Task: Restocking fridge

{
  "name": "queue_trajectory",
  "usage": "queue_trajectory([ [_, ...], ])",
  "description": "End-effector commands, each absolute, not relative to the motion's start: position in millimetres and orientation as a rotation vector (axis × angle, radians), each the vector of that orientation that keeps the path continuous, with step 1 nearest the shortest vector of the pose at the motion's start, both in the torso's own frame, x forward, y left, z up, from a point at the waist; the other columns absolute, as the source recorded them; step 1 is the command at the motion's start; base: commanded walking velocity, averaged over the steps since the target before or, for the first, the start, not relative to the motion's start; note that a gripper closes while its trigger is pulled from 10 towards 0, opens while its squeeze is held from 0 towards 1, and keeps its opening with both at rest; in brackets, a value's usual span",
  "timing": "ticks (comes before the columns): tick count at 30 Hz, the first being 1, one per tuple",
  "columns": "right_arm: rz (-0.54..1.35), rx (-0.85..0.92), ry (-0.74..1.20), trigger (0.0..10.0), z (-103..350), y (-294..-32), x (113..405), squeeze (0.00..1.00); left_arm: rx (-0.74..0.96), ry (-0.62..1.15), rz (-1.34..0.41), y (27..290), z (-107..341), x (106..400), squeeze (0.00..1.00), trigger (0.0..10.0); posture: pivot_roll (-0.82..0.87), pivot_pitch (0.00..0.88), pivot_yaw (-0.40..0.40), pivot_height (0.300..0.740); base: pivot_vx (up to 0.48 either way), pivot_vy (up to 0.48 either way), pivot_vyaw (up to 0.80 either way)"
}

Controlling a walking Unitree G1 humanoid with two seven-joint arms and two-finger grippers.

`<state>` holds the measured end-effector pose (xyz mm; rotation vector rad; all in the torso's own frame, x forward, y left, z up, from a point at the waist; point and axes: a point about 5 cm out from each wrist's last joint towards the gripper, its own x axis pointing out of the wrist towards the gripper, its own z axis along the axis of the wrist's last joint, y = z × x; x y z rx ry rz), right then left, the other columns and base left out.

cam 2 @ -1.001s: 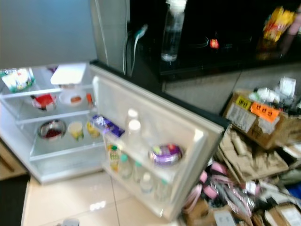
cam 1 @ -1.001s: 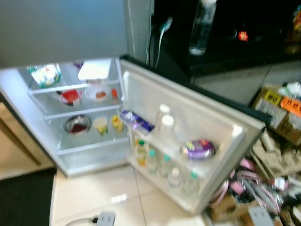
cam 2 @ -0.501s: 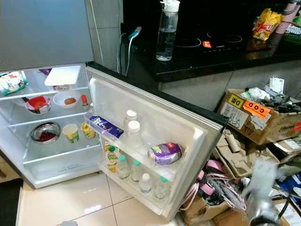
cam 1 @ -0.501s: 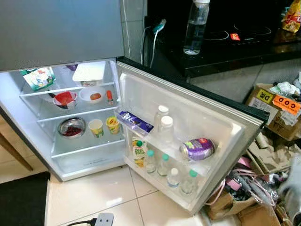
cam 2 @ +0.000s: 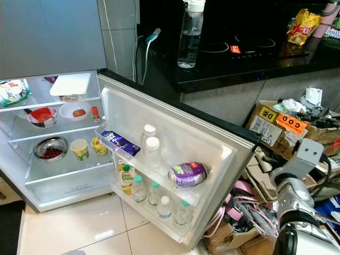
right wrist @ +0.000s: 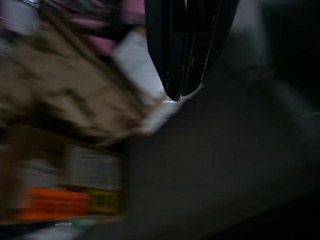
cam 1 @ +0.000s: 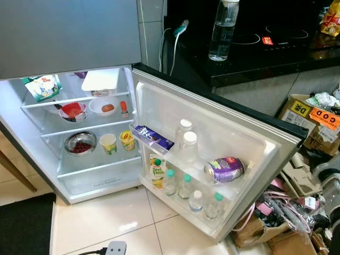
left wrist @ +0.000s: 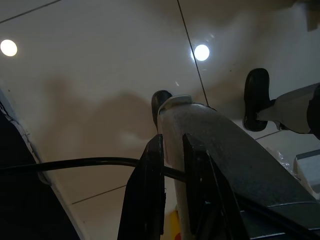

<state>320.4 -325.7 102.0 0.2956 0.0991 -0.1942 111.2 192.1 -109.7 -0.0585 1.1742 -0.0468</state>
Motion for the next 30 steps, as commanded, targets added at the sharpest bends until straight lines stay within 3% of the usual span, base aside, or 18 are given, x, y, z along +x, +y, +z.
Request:
queue_trajectory([
  [1, -0.071, 0.313, 0.109, 0.5, 100, -312, 324, 0.0, -0.069, 1.231, -0.057, 190, -114, 96, 0.0, 10.0, -0.06, 0.0, -0.042, 0.74, 0.0, 0.0, 0.0],
  [2, 0.02, 0.304, 0.127, 10.0, 98, -303, 326, 0.0, -0.069, 1.23, -0.057, 191, -114, 96, 0.0, 10.0, -0.07, 0.0, -0.042, 0.74, 0.0, 0.0, 0.0],
  [11, 0.383, 0.256, 0.231, 10.0, 86, -273, 322, 0.0, -0.072, 1.226, -0.059, 190, -114, 97, 0.0, 10.0, -0.07, 0.0, -0.042, 0.74, 0.0, 0.0, 0.0],
  [14, 0.674, 0.25, 0.301, 10.0, 77, -253, 312, 0.0, -0.075, 1.226, -0.059, 189, -114, 97, 0.0, 10.0, -0.07, 0.0, -0.046, 0.74, 0.0, 0.0, 0.0],
  [18, 0.855, 0.246, 0.353, 10.0, 70, -240, 303, 0.0, -0.076, 1.227, -0.059, 189, -114, 97, 0.0, 10.0, -0.07, 0.0, -0.047, 0.74, 0.0, 0.0, 0.0],
  [19, 1.005, 0.251, 0.403, 10.0, 62, -226, 293, 0.0, -0.075, 1.228, -0.059, 189, -114, 96, 0.0, 10.0, -0.07, 0.0, -0.047, 0.74, 0.0, 0.0, 0.0],
  [22, 1.092, 0.258, 0.441, 10.0, 53, -213, 286, 0.0, -0.075, 1.23, -0.06, 188, -114, 96, 0.0, 10.0, -0.07, 0.0, -0.047, 0.74, 0.0, 0.0, 0.0],
  [24, 1.092, 0.263, 0.45, 10.0, 50, -209, 284, 0.0, -0.075, 1.23, -0.061, 188, -114, 96, 0.0, 10.0, -0.08, 0.0, -0.047, 0.74, 0.0, 0.0, 0.0],
  [26, 0.862, 0.218, 0.499, 10.0, 31, -208, 286, 0.0, -0.074, 1.231, -0.062, 188, -114, 95, 0.0, 10.0, -0.08, 0.0, -0.048, 0.74, 0.0, 0.0, 0.0],
  [27, 0.862, 0.218, 0.499, 10.0, 31, -208, 286, 0.0, -0.074, 1.231, -0.062, 188, -114, 95, 0.0, 10.0, -0.08, 0.0, -0.048, 0.74, 0.0, 0.0, 0.0],
  [28, 0.699, 0.177, 0.579, 10.0, 16, -214, 282, 0.0, -0.074, 1.231, -0.062, 187, -115, 95, 0.0, 10.0, -0.07, 0.0, -0.05, 0.74, 0.0, 0.0, 0.0],
  [30, 0.649, 0.149, 0.606, 10.0, 10, -217, 278, 0.0, -0.073, 1.231, -0.062, 187, -115, 95, 0.0, 10.0, -0.07, 0.0, -0.05, 0.74, 0.0, 0.0, 0.0],
])
